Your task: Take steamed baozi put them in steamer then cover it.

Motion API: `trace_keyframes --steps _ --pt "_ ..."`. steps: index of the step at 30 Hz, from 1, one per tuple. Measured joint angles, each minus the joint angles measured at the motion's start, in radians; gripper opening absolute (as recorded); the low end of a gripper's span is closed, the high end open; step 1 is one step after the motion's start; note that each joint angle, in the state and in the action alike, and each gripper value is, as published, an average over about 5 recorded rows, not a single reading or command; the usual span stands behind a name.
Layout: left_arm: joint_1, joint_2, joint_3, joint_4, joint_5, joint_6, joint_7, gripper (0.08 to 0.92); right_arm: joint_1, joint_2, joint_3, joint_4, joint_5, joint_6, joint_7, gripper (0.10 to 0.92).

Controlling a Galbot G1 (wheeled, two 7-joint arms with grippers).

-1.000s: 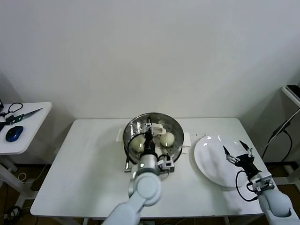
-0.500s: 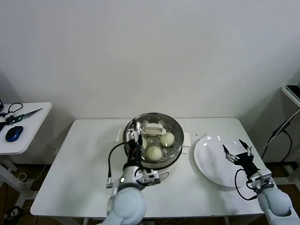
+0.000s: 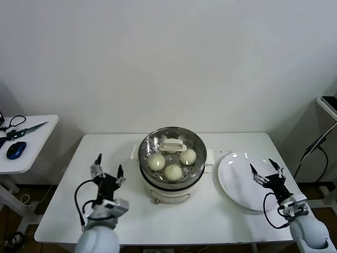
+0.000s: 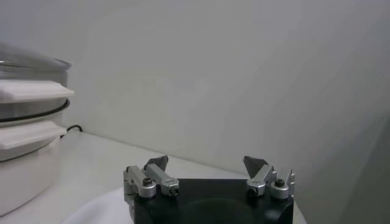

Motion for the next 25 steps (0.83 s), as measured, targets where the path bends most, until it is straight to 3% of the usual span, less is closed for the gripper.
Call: trace_keyframes --steps 11,25 --pt "0.143 -0.039 -0.209 0.100 -0.481 -0.413 -0.059 0.823 -0.040 0.015 0.021 0.017 0.017 0.011 -0.019 0.823" --pt "0.196 -0.060 -0.303 0.154 -0.677 -0.589 -0.049 0.823 -0.066 0.019 0.038 0.020 0.039 0.025 -0.038 0.823"
